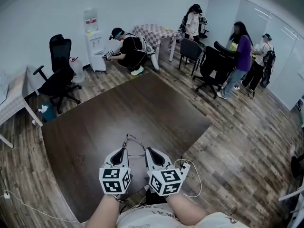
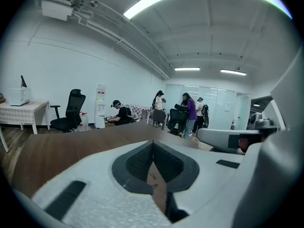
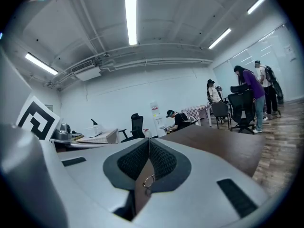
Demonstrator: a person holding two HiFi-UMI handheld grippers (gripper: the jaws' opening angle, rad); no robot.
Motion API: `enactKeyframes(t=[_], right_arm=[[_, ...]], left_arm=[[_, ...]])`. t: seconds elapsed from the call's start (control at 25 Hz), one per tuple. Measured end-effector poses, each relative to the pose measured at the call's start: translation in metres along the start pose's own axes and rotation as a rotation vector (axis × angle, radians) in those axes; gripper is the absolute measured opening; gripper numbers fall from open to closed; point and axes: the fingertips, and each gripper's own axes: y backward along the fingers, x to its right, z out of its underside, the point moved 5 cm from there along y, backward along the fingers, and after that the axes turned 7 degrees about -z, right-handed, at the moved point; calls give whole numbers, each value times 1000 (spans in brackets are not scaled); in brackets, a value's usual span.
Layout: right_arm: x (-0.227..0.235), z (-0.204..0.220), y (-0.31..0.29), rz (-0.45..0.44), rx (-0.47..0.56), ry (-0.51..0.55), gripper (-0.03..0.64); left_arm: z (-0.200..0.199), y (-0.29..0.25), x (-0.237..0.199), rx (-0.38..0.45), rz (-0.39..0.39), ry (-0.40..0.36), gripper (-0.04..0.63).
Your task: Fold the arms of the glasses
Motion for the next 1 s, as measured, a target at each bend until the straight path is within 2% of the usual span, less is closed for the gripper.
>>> enactKeyframes(t=[0.64, 0.8, 0.88, 0.96, 1.0], right_arm=[[58, 20, -78, -57, -149, -23, 15], [76, 27, -93, -61, -187, -28, 15], [84, 32, -99, -59, -205, -37, 15], [90, 35, -107, -59, -221, -47, 15], [92, 36, -111, -59, -227, -52, 15]], left_arm=[[29, -95, -39, -176, -108, -6, 15], [42, -119, -46, -233, -137, -29, 18], [53, -132, -47, -280, -125, -44, 44], [63, -144, -49, -337, -98, -61, 103], [68, -149, -50, -367, -87, -74, 104]])
